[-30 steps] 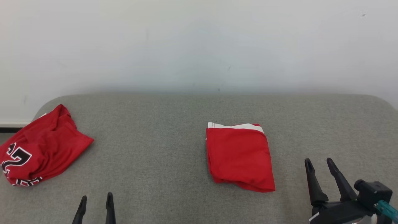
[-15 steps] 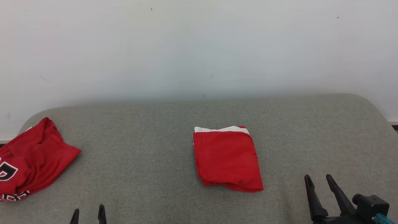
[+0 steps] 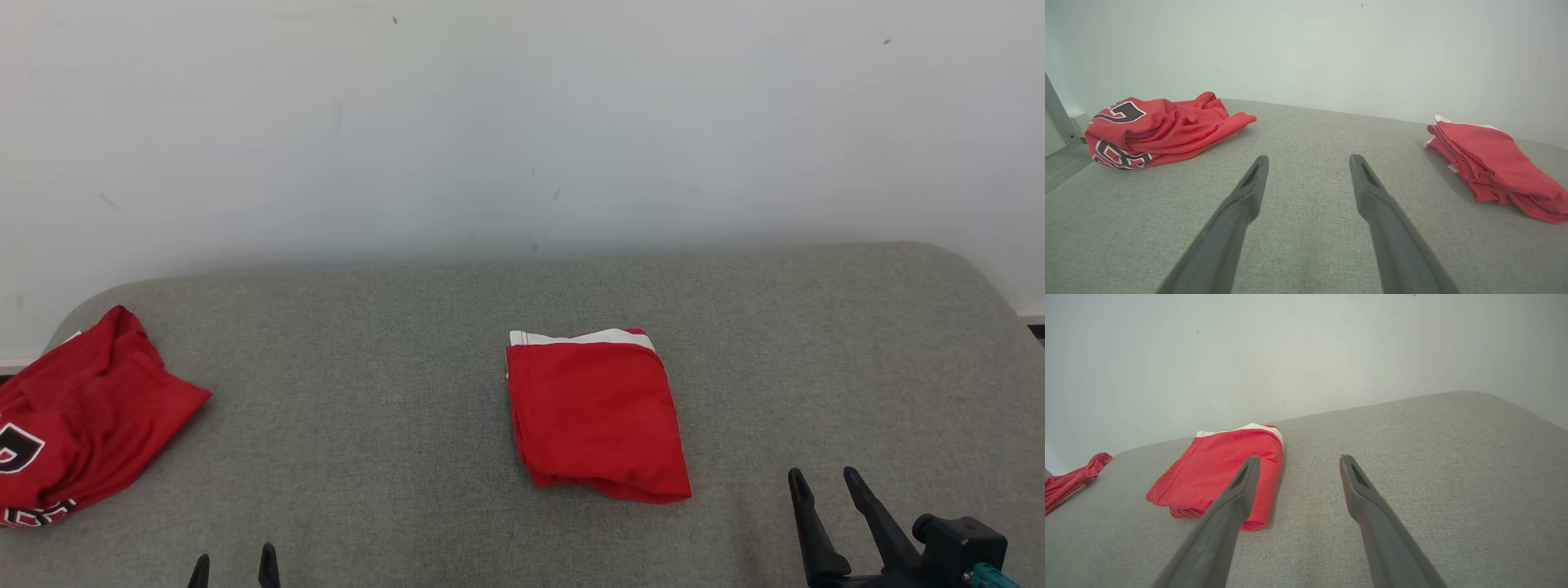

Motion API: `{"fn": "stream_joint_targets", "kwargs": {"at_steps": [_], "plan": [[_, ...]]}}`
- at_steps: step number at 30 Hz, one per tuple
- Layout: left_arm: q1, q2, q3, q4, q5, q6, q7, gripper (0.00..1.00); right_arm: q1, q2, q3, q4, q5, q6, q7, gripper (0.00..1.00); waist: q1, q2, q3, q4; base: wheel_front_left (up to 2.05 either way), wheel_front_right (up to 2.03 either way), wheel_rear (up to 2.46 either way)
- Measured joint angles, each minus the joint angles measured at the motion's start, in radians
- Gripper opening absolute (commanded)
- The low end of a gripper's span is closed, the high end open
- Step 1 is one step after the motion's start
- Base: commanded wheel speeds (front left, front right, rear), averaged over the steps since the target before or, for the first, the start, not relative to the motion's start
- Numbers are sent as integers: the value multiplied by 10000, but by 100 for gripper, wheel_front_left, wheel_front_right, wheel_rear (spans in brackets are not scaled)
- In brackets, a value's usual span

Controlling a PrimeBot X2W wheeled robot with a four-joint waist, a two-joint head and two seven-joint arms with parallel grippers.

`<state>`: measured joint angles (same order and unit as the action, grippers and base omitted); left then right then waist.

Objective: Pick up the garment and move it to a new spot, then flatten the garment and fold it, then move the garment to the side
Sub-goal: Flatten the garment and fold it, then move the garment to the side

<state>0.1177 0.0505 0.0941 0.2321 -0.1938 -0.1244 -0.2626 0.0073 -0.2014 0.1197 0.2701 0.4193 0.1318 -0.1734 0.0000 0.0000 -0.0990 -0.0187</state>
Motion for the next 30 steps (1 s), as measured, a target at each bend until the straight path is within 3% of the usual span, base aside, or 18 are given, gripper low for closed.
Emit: {"fn": "stream_joint_targets", "kwargs": {"at_steps": [16, 23, 30], "plan": [[1, 0, -52, -111, 2, 0, 0, 100, -293, -44, 194, 107, 119, 0, 594, 100, 0, 1, 50, -9, 0, 0, 0], [-11, -4, -178, -169, -17, 12, 0, 100, -1467, -297, 430, 518, 779, 0, 3382, 100, 0, 1, 175, 38, 0, 0, 0], [-135, -2, -378, -288, -113, 71, 0, 100, -2949, -194, -274, 1204, 1325, 0, 6289, 100, 0, 1, 417, 447, 0, 0, 0]]}}
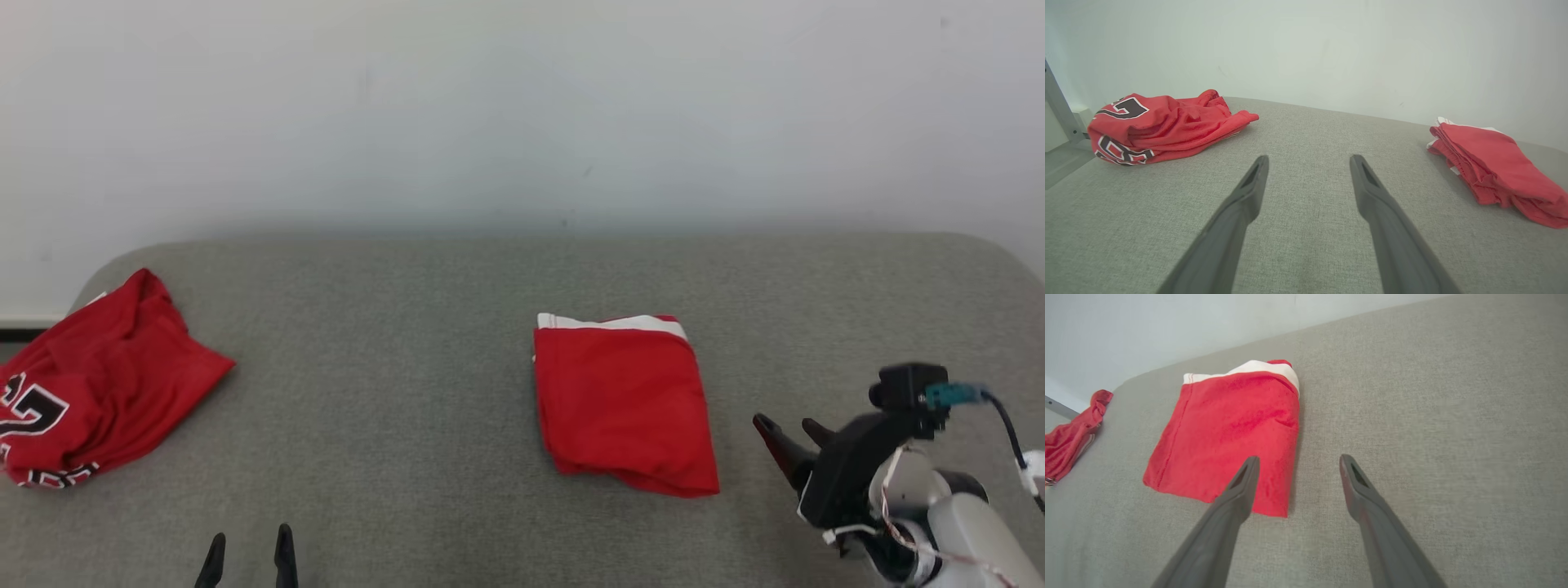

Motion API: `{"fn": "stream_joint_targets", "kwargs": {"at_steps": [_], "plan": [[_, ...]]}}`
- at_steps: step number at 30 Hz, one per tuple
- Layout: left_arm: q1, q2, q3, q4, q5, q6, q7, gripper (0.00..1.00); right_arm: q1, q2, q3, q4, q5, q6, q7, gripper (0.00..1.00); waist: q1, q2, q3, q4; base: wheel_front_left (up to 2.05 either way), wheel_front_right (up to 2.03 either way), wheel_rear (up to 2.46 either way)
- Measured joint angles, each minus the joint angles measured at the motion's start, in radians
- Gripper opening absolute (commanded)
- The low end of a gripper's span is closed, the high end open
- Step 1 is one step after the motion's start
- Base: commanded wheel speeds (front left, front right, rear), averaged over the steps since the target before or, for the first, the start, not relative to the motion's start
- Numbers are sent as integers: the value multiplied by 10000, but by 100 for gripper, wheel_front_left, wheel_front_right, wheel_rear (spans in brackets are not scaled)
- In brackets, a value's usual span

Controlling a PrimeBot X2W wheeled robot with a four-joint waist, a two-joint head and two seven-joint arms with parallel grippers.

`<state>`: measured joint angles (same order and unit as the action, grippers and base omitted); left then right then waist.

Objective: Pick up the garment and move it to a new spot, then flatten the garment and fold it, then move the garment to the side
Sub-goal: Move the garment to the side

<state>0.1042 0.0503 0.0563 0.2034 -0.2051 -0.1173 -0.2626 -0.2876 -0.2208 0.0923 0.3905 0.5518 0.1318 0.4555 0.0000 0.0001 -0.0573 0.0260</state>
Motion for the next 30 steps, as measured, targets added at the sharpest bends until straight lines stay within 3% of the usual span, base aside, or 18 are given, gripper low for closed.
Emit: {"fn": "stream_joint_targets", "kwargs": {"at_steps": [8, 16, 30], "plan": [[-201, 0, -468, -403, -2, 42, 0, 100, -1773, 497, -1613, 1406, -796, 0, 1877, 100, 1, 0, 524, 672, 0, 0, 0], [-555, 4, -844, -675, -82, 230, 0, 100, -2828, 986, -2757, 2295, -2132, 0, 2314, 100, 2, 0, 1183, 1454, 0, 0, 0], [-811, 2, -1277, -711, -259, 393, 0, 100, -2981, 1438, -3931, 2886, -3718, 0, 2842, 100, 1, -1, 2086, 2289, 0, 0, 0]]}}
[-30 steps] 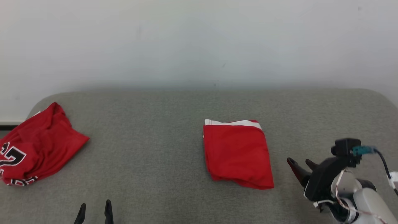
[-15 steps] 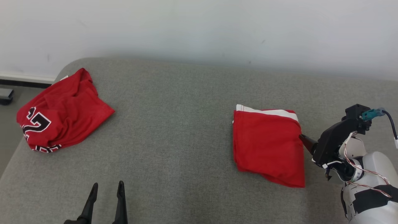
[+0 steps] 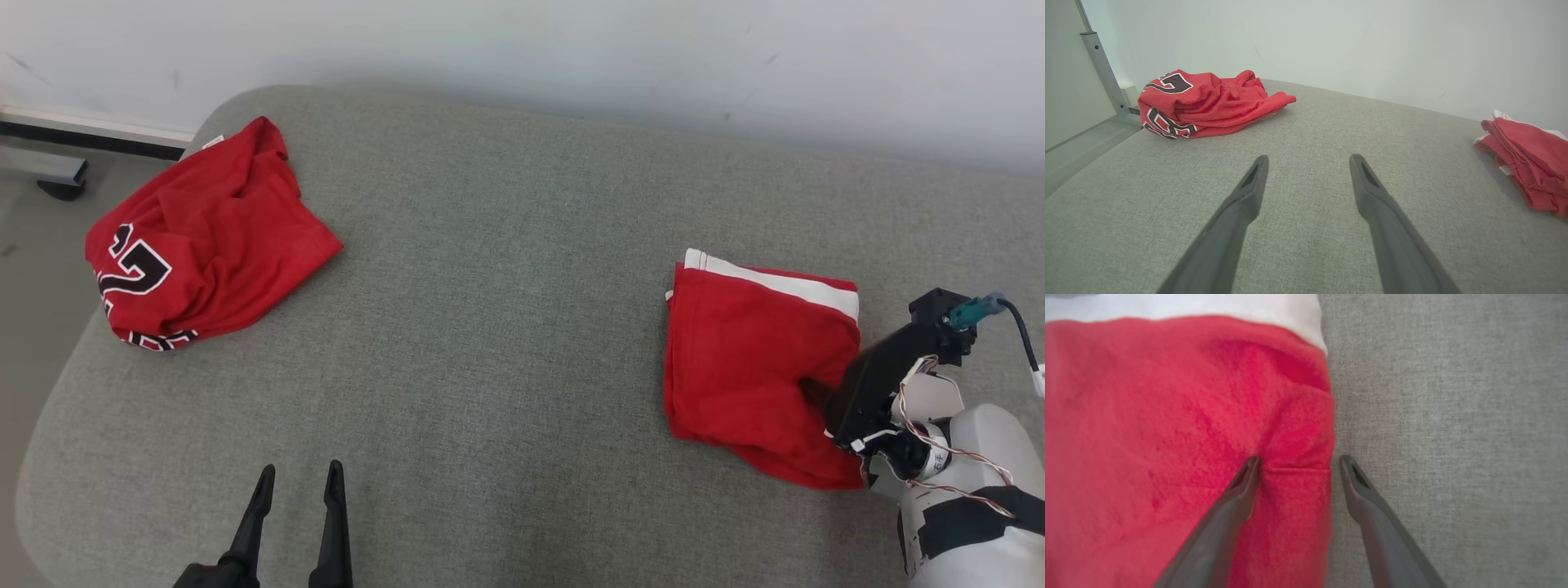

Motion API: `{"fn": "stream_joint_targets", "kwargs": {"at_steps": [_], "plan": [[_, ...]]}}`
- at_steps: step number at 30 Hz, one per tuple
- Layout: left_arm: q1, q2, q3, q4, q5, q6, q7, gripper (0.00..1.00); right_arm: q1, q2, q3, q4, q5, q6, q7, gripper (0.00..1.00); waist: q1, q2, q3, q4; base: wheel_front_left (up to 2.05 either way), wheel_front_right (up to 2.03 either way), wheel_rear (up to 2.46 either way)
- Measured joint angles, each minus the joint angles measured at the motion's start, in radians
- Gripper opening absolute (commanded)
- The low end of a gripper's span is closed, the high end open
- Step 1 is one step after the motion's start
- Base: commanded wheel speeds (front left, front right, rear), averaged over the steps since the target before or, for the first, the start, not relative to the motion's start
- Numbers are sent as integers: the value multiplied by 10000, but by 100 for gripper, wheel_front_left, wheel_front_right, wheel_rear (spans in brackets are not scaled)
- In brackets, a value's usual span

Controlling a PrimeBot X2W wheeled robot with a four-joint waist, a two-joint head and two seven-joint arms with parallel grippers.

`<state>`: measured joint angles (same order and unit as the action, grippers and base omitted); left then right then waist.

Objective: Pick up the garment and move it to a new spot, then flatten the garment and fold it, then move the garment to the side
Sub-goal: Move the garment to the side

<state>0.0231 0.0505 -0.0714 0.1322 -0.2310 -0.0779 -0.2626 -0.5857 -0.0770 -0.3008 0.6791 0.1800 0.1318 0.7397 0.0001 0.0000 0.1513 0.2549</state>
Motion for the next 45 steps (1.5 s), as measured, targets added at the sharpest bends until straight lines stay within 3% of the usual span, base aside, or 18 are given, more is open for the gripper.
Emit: {"fn": "stream_joint_targets", "kwargs": {"at_steps": [1, 2, 3, 5, 12, 19, 23, 29, 45], "plan": [[-1, 0, 0, 0, -2, 4, 0, 100, -6, 13, -8, -6, -79, 0, 33, 93, -1, -1, 33, 10, 0, 0, 0], [-4, 0, 2, -2, -2, 4, 0, 100, -17, 29, 6, -25, -171, 0, 79, 71, 0, -1, 56, 1, 0, 0, 0], [-12, 2, 10, -4, -2, 2, 0, 100, -40, 42, 54, -38, -247, 0, 102, 33, 0, 0, 71, -25, 0, 0, 0], [-46, 2, -25, -27, -2, -12, 0, 100, -73, 104, 303, -150, -372, 0, 221, 0, 0, 0, 112, -158, 0, 0, 0], [-271, 0, -77, -297, 61, -31, -2, 100, -92, -305, 1935, -903, -422, 2, 589, 0, 0, 0, 302, -713, 0, 0, 0], [-775, 0, -198, -1001, 443, -188, 0, 100, -207, -2359, 4711, -2077, -17, 2, 740, 0, 0, 1, 622, -1595, 0, 0, 0], [-1155, -4, -303, -1335, 690, -278, 0, 100, -574, -3392, 5611, -2499, 399, 2, 278, 0, 0, 1, 909, -2167, 0, 0, 0], [-1701, 19, -627, -1521, 1085, -426, 0, 100, -979, -4303, 5906, -2123, 665, 2, -757, 0, 0, 1, 1571, -2879, 0, 0, 0], [-2617, 1039, -1507, -2811, 1580, -512, 0, 100, -2484, -4606, 5726, -412, -6, 2, -3486, 0, 0, 2, 3321, -4571, 0, 0, 0]]}}
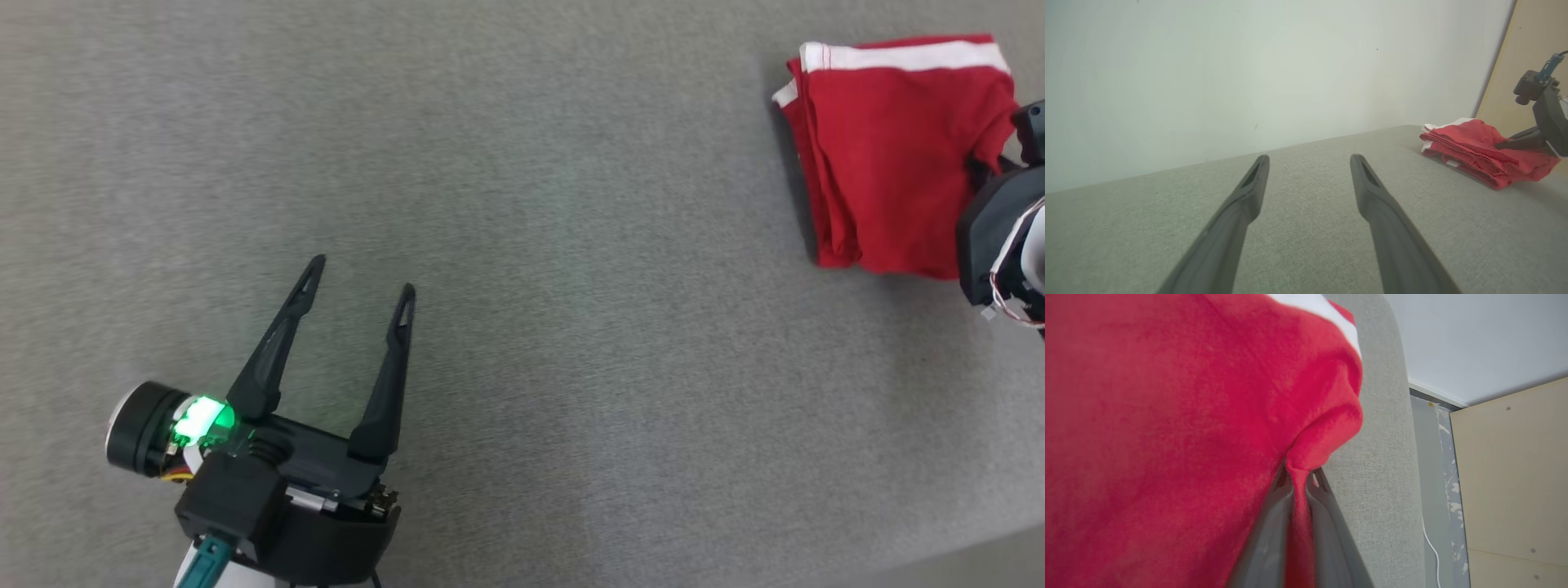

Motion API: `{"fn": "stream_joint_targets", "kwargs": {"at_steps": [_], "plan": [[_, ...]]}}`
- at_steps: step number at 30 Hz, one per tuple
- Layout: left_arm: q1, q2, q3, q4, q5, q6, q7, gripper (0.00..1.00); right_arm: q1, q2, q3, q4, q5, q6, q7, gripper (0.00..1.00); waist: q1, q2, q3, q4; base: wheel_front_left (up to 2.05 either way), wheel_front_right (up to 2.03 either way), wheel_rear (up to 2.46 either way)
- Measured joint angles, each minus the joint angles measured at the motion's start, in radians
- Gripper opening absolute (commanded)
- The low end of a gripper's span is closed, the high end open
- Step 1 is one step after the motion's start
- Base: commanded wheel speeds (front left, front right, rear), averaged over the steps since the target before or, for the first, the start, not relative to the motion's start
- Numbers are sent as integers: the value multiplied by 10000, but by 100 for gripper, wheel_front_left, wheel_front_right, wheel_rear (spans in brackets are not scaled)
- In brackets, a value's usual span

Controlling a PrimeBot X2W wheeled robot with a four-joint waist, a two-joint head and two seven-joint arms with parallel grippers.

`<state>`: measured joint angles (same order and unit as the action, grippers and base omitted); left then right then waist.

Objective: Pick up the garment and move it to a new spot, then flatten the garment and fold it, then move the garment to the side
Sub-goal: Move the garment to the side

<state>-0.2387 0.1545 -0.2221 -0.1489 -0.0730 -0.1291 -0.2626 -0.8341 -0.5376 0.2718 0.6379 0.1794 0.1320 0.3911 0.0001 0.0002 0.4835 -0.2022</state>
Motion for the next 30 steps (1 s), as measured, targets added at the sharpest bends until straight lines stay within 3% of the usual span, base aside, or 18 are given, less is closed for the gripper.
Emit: {"fn": "stream_joint_targets", "kwargs": {"at_steps": [13, 30], "plan": [[-390, 685, -1225, -721, 265, -2, 0, 100, -788, -368, -86, 1473, -639, 0, -2230, 0, 0, 0, 1091, -1122, 0, 0, 0], [-283, 1191, -1360, -1547, 303, 59, 380, 100, -1977, -949, -245, 2880, -1743, 0, -4138, 1, -1, -1, 1862, -1008, 0, 0, 0]]}}
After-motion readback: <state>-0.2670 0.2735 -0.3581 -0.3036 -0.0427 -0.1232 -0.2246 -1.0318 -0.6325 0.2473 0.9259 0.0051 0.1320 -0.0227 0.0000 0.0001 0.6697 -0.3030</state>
